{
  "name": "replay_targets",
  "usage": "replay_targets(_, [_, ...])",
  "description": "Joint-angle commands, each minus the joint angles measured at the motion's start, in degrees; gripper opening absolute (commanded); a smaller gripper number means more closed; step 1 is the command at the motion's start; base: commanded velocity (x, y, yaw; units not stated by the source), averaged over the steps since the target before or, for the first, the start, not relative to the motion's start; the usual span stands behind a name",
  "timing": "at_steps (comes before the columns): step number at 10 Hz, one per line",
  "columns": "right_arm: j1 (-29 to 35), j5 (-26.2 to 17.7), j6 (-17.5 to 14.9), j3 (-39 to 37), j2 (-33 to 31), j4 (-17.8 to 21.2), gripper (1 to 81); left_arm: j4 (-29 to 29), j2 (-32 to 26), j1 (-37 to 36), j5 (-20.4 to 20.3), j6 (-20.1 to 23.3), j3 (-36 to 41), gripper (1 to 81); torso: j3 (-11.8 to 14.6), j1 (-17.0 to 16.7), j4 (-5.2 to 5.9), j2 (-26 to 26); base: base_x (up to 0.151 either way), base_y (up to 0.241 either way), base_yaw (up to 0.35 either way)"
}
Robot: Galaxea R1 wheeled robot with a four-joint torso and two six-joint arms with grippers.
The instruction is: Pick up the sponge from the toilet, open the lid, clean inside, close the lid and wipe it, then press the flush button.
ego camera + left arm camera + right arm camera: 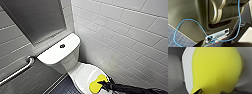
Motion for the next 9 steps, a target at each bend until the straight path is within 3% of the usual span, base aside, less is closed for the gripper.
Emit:
replay_targets(1, [4.93,-1.71,-0.38,-3.36,2.08,-0.60,81.1,-0.09,-0.51,2.06,5.21,-0.11,0.63,81.1,0.00,0.00,0.00,0.00,0.000,0.000,0.000])
replay_targets(3, [4.06,-1.10,-0.73,-4.24,4.01,-2.71,81.1,0.00,-0.24,2.06,5.21,-0.11,0.63,81.1,0.00,0.00,0.00,0.00,0.000,0.000,0.000])
replay_targets(5, [1.60,5.93,-0.82,-3.45,4.27,-4.29,81.1,-0.09,-0.50,2.06,5.29,-0.11,0.63,81.1,0.00,0.00,0.00,-0.02,0.000,0.000,0.000])
replay_targets(8, [1.07,8.20,-0.82,-2.67,4.54,-7.44,81.1,0.00,-0.51,2.06,5.29,-0.12,0.63,81.1,0.00,0.00,0.00,-0.02,0.000,0.000,0.000])
replay_targets(9, [0.28,11.43,-0.73,-2.57,4.36,-9.55,81.1,-0.08,-0.51,2.23,5.38,-0.20,0.63,81.1,0.00,0.00,0.00,-0.02,0.000,0.000,0.000])
